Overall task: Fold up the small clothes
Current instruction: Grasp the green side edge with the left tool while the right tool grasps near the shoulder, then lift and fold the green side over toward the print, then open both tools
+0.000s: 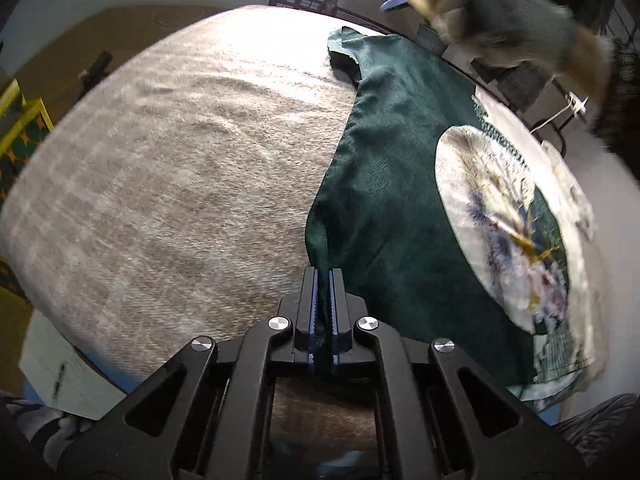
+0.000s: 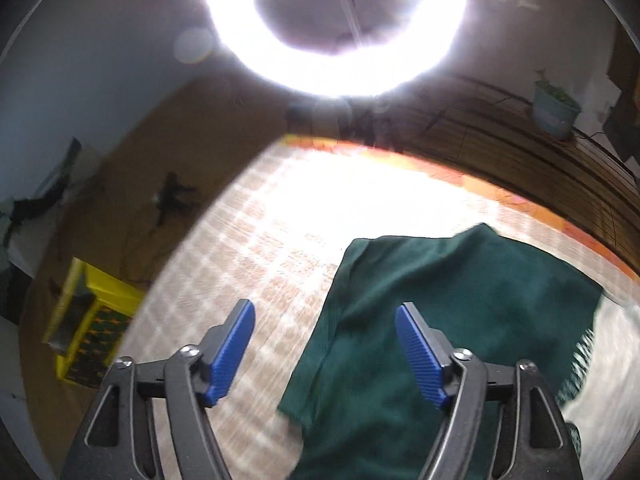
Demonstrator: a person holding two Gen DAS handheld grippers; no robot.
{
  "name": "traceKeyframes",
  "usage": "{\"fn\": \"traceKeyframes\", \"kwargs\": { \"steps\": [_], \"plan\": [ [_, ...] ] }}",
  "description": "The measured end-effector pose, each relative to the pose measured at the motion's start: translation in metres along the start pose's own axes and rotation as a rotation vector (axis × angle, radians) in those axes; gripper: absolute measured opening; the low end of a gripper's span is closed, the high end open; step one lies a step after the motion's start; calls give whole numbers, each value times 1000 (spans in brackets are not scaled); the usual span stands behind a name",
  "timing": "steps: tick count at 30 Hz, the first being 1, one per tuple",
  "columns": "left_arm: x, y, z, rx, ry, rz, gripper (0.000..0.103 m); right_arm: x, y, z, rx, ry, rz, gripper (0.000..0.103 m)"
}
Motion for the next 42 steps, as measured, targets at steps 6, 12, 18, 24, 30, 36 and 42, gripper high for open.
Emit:
{"fn": "traceKeyframes", "kwargs": {
  "steps": [6,12,18,24,30,36,42],
  "plan": [
    [4,-6,0,-20,-2,-4,1,16,-1,-70,-59,80,7,66],
    [7,-4,-2,-30,-2,11,0,17,-16,-104,-146,149,25,56],
    [8,-8,6,-26,-30,-17,0,18,-23,-98,-216,127,107,2],
    [10,-20,21,-16,-81,-70,0,22,-33,-58,-140,50,82,0],
    [10,-50,44,-20,-150,-169,0,19,-73,2,-36,-54,-17,0],
    [-4,-109,50,-72,-160,-321,0,0,-133,44,-12,-114,-106,0],
    [-24,-165,41,-115,-127,-438,0,-37,-209,63,-60,-129,-195,0]
  ]
}}
Point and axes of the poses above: each gripper's, at about its wrist camera, not at the fingertips, and z roughly against the way its jaws point, y to its left, x to its top, the point moved 10 cm from there along -z, roughly the way its jaws point, and after that the axes turned 6 degrees about y, right-handed, at the moved point
